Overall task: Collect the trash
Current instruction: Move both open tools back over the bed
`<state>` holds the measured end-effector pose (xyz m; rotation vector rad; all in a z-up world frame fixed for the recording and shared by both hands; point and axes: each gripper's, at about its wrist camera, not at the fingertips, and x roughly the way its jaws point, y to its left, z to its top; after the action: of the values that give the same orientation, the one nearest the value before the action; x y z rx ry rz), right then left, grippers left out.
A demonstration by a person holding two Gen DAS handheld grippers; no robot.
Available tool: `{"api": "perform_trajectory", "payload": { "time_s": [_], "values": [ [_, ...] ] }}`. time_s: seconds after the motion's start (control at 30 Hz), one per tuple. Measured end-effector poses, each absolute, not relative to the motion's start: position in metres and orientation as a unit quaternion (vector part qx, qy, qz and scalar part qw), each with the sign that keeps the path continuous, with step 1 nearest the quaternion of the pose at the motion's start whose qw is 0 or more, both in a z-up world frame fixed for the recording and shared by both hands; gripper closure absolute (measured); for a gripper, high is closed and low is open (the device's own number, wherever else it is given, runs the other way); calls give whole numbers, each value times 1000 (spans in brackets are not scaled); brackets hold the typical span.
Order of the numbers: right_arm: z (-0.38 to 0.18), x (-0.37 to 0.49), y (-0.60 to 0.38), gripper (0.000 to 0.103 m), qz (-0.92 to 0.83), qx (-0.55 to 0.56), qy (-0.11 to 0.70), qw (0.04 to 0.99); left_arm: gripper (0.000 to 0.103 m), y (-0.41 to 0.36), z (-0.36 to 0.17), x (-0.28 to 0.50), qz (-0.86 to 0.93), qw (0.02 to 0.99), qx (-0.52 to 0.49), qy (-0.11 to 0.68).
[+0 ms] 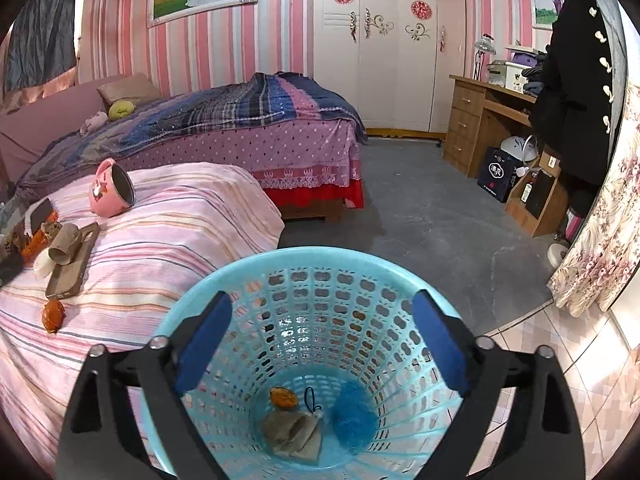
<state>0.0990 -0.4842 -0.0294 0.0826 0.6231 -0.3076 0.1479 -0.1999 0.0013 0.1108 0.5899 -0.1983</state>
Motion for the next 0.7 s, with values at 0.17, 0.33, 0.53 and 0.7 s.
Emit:
{"api": "perform_trajectory", "payload": {
  "time_s": [0.17,0.33,0.53,0.7],
  "values": [
    [-30,108,-464,8,-148,34,305,940,6,-156,-4,149,-78,950,43,298],
    [-31,118,-440,7,-137,18,309,941,6,-125,-14,154,-66,949,22,308],
    [-33,125,-407,7,-115,-12,313,943,5,-94,-19,158,-44,953,33,298],
    [-34,131,-375,7,-95,-26,310,946,5,-65,-27,163,-27,951,44,305]
  ]
}}
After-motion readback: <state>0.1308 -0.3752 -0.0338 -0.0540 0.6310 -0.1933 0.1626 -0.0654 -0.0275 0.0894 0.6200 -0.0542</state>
